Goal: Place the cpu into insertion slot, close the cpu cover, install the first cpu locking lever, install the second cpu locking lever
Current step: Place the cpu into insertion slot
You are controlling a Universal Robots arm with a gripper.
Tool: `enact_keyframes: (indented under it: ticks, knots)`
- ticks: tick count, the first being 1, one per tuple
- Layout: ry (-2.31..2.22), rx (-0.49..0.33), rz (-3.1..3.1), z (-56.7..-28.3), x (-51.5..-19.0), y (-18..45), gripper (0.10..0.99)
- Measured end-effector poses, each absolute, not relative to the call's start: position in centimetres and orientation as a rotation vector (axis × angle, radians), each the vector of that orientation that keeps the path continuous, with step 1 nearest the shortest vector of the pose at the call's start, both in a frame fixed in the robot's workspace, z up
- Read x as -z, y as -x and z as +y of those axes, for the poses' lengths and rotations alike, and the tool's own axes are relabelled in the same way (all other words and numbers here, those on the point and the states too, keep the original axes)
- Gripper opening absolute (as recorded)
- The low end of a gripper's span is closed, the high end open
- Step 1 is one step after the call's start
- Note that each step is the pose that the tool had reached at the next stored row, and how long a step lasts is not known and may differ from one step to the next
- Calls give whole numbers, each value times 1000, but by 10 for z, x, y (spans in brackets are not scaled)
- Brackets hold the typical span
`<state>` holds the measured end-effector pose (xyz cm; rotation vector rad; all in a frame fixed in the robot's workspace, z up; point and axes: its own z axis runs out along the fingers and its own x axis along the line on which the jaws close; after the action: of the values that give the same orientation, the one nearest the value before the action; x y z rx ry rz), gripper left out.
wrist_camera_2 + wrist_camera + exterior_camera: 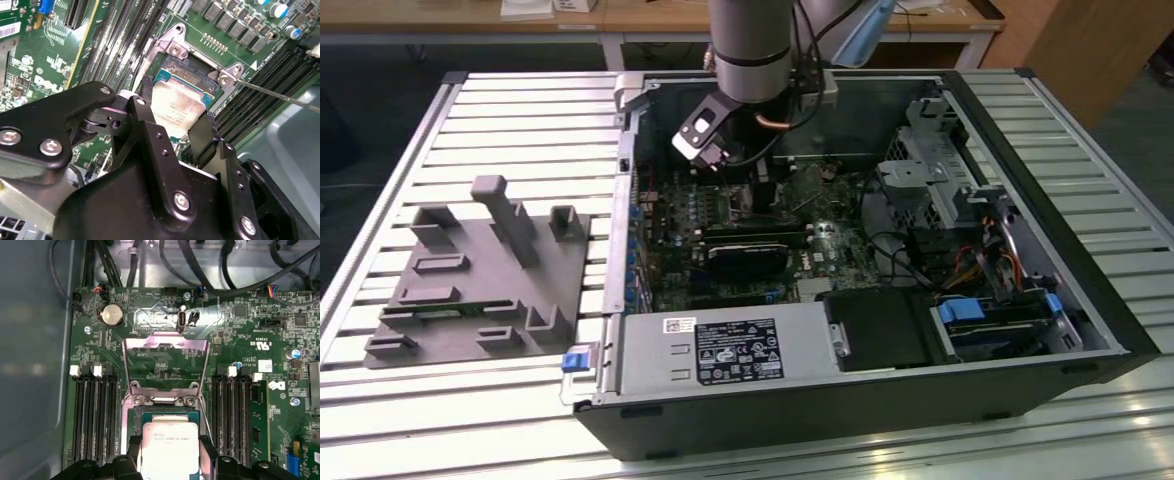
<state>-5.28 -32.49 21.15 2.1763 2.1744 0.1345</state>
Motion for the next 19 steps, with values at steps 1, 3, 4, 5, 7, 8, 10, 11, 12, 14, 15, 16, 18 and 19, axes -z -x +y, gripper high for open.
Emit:
enact_keyframes:
  ticks: [1, 3, 4, 5, 7, 8, 10, 11, 12, 14, 15, 16, 18, 19]
  knots:
    - [-2176, -135, 2175, -325, -210, 53, 541]
    - [-2176, -135, 2174, -325, -208, 53, 541]
    - [-2176, -135, 2174, -325, -207, 53, 541]
    - [-2176, -135, 2174, -325, -206, 53, 541]
    - [-2180, -134, 2171, -325, -205, 53, 541]
    - [-2181, -134, 2170, -325, -204, 53, 541]
    - [-2182, -136, 2170, -324, -202, 53, 541]
    - [-2182, -137, 2170, -324, -202, 53, 541]
    - [-2183, -137, 2170, -324, -201, 53, 541]
    - [-2187, -137, 2165, -324, -200, 53, 541]
    - [-2195, -137, 2157, -324, -199, 53, 541]
    - [-2205, -136, 2147, -324, -199, 53, 541]
    - [-2218, -136, 2132, -324, -198, 54, 541]
    - [-2219, -136, 2131, -324, -198, 54, 541]
